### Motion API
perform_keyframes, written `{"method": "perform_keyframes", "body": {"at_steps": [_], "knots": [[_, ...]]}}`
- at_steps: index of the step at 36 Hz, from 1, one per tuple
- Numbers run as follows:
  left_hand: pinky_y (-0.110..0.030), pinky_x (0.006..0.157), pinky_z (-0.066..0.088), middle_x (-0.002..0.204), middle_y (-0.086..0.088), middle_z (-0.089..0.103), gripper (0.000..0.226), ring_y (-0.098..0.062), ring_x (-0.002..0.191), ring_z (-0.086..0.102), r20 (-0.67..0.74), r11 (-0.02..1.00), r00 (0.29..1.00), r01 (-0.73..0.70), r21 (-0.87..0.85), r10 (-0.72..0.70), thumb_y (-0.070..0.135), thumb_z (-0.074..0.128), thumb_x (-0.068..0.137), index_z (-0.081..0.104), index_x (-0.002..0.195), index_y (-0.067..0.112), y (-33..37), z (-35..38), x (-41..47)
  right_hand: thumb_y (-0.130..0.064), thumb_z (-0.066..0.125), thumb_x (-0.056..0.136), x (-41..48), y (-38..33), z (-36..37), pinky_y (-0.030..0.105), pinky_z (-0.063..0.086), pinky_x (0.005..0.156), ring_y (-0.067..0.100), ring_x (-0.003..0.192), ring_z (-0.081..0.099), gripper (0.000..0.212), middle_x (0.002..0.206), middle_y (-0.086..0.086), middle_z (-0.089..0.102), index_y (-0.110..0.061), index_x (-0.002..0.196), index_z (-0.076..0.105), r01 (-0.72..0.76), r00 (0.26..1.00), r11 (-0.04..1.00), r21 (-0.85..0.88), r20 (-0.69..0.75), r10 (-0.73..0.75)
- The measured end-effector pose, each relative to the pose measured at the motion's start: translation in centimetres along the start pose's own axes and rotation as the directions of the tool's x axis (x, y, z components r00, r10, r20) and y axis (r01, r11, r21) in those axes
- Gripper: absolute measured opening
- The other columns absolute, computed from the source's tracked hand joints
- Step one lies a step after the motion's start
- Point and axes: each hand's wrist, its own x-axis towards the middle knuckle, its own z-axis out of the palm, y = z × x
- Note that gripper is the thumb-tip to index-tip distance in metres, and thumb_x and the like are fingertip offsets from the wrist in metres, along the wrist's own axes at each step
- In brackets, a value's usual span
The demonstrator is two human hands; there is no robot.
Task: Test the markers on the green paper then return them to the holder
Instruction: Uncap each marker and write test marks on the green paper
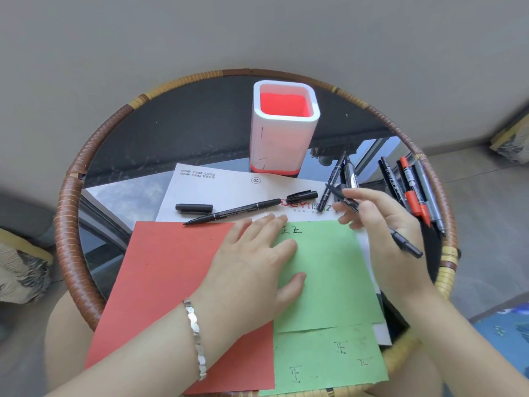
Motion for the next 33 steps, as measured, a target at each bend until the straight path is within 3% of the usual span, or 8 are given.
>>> {"method": "perform_keyframes", "body": {"at_steps": [3, 7, 10, 13, 17, 23, 29, 33], "knots": [[-0.039, 0.094, 0.031, 0.119, -0.01, 0.062, 0.038, -0.029, 0.111, 0.057, -0.026, 1.0, 1.0, 0.0, -0.029, -0.001, 0.049, 0.045, 0.073, 0.064, 0.084, 0.018, 0.2, 0.6, 0.3, -0.037, 0.037, 0.081, -0.5, -0.1, -2.2, 0.006, 0.044, 0.075, -0.002, 0.088, 0.06, 0.022, 0.09, -0.017, 0.065, -0.041, 0.098, 0.051, 0.12, 0.992, 0.967, -0.224, 0.059, -0.11], [-0.038, 0.095, 0.031, 0.121, -0.011, 0.061, 0.036, -0.031, 0.112, 0.056, -0.064, 0.998, 0.998, -0.007, -0.066, 0.003, 0.047, 0.048, 0.075, 0.064, 0.088, 0.017, 0.1, 1.2, 0.0, -0.033, 0.043, 0.082, -0.3, 0.4, -5.2, 0.0, 0.037, 0.067, 0.002, 0.075, 0.056, 0.013, 0.075, -0.007, 0.055, -0.022, 0.089, 0.047, 0.24, 0.97, 0.839, -0.489, 0.079, -0.232], [-0.036, 0.097, 0.03, 0.122, -0.011, 0.06, 0.039, -0.031, 0.113, 0.055, -0.063, 0.997, 0.998, -0.012, -0.072, 0.008, 0.047, 0.047, 0.076, 0.066, 0.099, 0.022, 0.1, 1.1, -0.1, -0.024, 0.051, 0.084, 0.6, 1.6, -7.2, 0.013, 0.04, 0.074, 0.015, 0.075, 0.052, 0.018, 0.079, 0.002, 0.057, -0.009, 0.091, 0.058, 0.313, 0.946, 0.691, -0.652, 0.148, -0.289], [-0.038, 0.097, 0.03, 0.123, -0.013, 0.059, 0.039, -0.032, 0.113, 0.054, -0.055, 0.998, 0.998, -0.021, -0.065, 0.017, 0.046, 0.046, 0.077, 0.066, 0.104, 0.026, 0.1, 1.1, -0.1, 0.001, 0.067, 0.075, 1.8, 3.0, -8.2, 0.034, 0.044, 0.078, 0.025, 0.085, 0.056, 0.019, 0.086, 0.009, 0.065, -0.006, 0.093, 0.066, 0.358, 0.922, 0.484, -0.798, 0.219, -0.321], [-0.037, 0.098, 0.03, 0.124, -0.012, 0.06, 0.039, -0.03, 0.115, 0.053, -0.046, 0.997, 0.999, -0.02, -0.073, 0.017, 0.046, 0.047, 0.078, 0.067, 0.105, 0.027, 0.0, 1.0, -0.2, 0.016, 0.063, 0.068, 3.0, 4.0, -7.8, 0.035, 0.042, 0.074, 0.031, 0.085, 0.057, 0.036, 0.085, 0.011, 0.068, -0.006, 0.095, 0.069, 0.392, 0.906, 0.353, -0.849, 0.289, -0.31], [-0.038, 0.098, 0.031, 0.124, -0.011, 0.059, 0.038, -0.029, 0.115, 0.054, -0.05, 0.995, 0.999, -0.016, -0.103, 0.011, 0.045, 0.048, 0.077, 0.067, 0.105, 0.028, 0.0, 1.0, -0.1, 0.02, 0.065, 0.058, 4.3, 5.1, -7.4, 0.043, 0.049, 0.071, 0.034, 0.078, 0.061, 0.047, 0.083, 0.01, 0.069, -0.008, 0.095, 0.07, 0.428, 0.897, 0.307, -0.85, 0.357, -0.262], [-0.037, 0.098, 0.031, 0.124, -0.011, 0.06, 0.038, -0.03, 0.113, 0.054, -0.058, 0.993, 0.998, -0.021, -0.112, 0.015, 0.045, 0.048, 0.077, 0.068, 0.104, 0.028, -0.1, 1.1, 0.0, 0.019, 0.07, 0.058, 4.0, 4.9, -8.4, 0.04, 0.047, 0.07, 0.032, 0.08, 0.062, 0.05, 0.085, 0.005, 0.071, -0.01, 0.098, 0.071, 0.46, 0.882, 0.297, -0.837, 0.39, -0.265], [-0.036, 0.098, 0.03, 0.123, -0.01, 0.06, 0.038, -0.029, 0.113, 0.054, -0.057, 0.993, 0.998, -0.017, -0.115, 0.01, 0.045, 0.048, 0.076, 0.068, 0.104, 0.028, -0.1, 1.0, 0.0, 0.01, 0.072, 0.064, 3.8, 4.2, -8.5, 0.04, 0.047, 0.071, 0.031, 0.08, 0.062, 0.041, 0.084, 0.003, 0.072, -0.011, 0.099, 0.071, 0.5, 0.864, 0.328, -0.802, 0.435, -0.252]]}}
